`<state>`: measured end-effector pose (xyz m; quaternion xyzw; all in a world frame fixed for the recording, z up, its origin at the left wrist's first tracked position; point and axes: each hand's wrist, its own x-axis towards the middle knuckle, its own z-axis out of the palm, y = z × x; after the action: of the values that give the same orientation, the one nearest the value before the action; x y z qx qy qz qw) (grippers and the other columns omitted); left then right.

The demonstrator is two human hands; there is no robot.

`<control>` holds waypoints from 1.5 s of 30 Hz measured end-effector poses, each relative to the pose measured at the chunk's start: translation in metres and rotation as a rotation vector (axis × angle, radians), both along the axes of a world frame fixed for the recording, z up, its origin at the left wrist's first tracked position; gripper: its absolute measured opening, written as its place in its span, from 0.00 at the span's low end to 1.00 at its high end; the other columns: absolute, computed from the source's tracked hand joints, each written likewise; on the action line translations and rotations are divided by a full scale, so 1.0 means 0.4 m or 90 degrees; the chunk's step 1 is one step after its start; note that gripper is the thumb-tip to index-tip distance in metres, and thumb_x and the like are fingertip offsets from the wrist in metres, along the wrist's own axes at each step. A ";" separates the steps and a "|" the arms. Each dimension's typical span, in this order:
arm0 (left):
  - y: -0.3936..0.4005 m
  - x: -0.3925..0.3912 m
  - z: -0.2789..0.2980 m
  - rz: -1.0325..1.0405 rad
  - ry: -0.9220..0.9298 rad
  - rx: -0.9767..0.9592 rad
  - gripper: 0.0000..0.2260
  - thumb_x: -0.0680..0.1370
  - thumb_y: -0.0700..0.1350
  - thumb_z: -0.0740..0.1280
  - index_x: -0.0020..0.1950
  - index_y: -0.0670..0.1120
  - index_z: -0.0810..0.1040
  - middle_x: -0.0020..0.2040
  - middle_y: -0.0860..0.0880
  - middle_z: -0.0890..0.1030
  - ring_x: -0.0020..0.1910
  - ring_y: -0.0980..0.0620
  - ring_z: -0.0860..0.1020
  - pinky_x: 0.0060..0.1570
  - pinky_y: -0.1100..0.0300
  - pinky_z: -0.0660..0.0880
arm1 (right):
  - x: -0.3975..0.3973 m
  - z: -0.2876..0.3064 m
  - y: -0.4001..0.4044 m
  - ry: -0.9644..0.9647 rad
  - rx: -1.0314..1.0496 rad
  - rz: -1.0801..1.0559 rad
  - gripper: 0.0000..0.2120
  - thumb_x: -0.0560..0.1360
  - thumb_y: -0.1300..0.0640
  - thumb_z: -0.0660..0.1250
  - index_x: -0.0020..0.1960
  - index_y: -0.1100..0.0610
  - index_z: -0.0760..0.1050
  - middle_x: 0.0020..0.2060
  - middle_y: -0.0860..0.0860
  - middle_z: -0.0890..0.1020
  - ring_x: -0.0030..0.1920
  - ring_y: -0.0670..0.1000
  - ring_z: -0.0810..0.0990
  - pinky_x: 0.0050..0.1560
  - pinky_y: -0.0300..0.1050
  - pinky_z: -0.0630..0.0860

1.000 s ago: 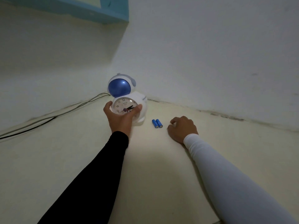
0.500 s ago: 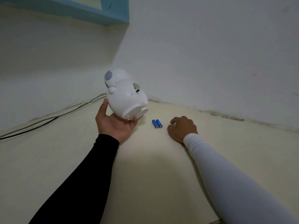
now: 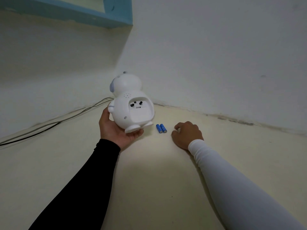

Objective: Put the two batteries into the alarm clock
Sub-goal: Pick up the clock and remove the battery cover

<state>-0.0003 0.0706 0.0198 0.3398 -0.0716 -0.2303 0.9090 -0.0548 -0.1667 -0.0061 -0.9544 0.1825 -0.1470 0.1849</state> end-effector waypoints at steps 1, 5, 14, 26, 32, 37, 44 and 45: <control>-0.001 0.002 -0.002 -0.003 0.010 0.014 0.26 0.73 0.65 0.68 0.60 0.48 0.86 0.62 0.42 0.86 0.56 0.36 0.83 0.45 0.49 0.79 | 0.000 0.000 0.000 -0.002 0.000 0.000 0.18 0.76 0.47 0.62 0.64 0.49 0.76 0.62 0.53 0.76 0.63 0.59 0.73 0.60 0.49 0.70; -0.009 0.000 -0.002 -0.008 0.035 0.071 0.39 0.69 0.76 0.69 0.69 0.50 0.83 0.66 0.43 0.86 0.61 0.34 0.84 0.47 0.48 0.80 | -0.002 0.002 0.003 -0.002 -0.006 -0.001 0.18 0.76 0.46 0.62 0.63 0.49 0.76 0.61 0.53 0.77 0.62 0.58 0.73 0.59 0.49 0.71; -0.009 0.017 -0.008 0.014 0.031 0.072 0.39 0.69 0.74 0.71 0.73 0.52 0.82 0.72 0.47 0.83 0.70 0.37 0.81 0.42 0.54 0.79 | 0.002 -0.002 0.003 -0.030 0.003 0.001 0.17 0.76 0.47 0.63 0.63 0.49 0.77 0.61 0.53 0.77 0.61 0.58 0.75 0.60 0.50 0.72; -0.019 0.023 -0.018 0.105 -0.037 0.169 0.39 0.73 0.75 0.67 0.77 0.52 0.79 0.70 0.44 0.85 0.69 0.37 0.82 0.72 0.39 0.71 | -0.050 0.060 0.167 -0.587 -0.018 0.245 0.05 0.75 0.58 0.67 0.51 0.56 0.79 0.38 0.49 0.78 0.36 0.45 0.74 0.38 0.42 0.73; -0.025 0.009 -0.015 0.066 -0.053 0.124 0.36 0.76 0.68 0.68 0.78 0.47 0.78 0.75 0.41 0.80 0.73 0.37 0.80 0.75 0.39 0.70 | -0.044 0.019 0.228 -0.434 -0.078 0.317 0.15 0.77 0.51 0.64 0.63 0.54 0.75 0.48 0.51 0.81 0.44 0.55 0.80 0.40 0.54 0.79; -0.028 0.010 -0.013 0.065 -0.056 0.115 0.35 0.78 0.66 0.67 0.79 0.47 0.76 0.76 0.40 0.79 0.75 0.36 0.77 0.75 0.36 0.71 | -0.040 0.014 0.220 -0.397 -0.049 0.325 0.18 0.78 0.50 0.63 0.66 0.53 0.71 0.56 0.52 0.80 0.51 0.56 0.80 0.47 0.55 0.79; -0.032 0.003 -0.013 0.078 -0.070 0.110 0.25 0.81 0.62 0.65 0.68 0.46 0.84 0.62 0.41 0.88 0.58 0.39 0.87 0.57 0.43 0.83 | -0.044 0.024 0.218 -0.400 -0.004 0.320 0.14 0.78 0.50 0.64 0.62 0.52 0.71 0.51 0.50 0.79 0.44 0.54 0.79 0.43 0.53 0.78; -0.031 0.005 -0.015 0.075 -0.075 0.105 0.27 0.81 0.62 0.65 0.70 0.44 0.83 0.65 0.40 0.86 0.62 0.38 0.86 0.60 0.41 0.83 | -0.045 0.026 0.216 -0.402 -0.001 0.316 0.13 0.78 0.50 0.64 0.61 0.52 0.71 0.49 0.50 0.79 0.43 0.54 0.78 0.43 0.52 0.78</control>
<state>0.0016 0.0580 0.0138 0.4297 -0.0855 -0.1614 0.8843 -0.0726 -0.0801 0.0042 -0.8777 -0.1195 -0.3839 0.2609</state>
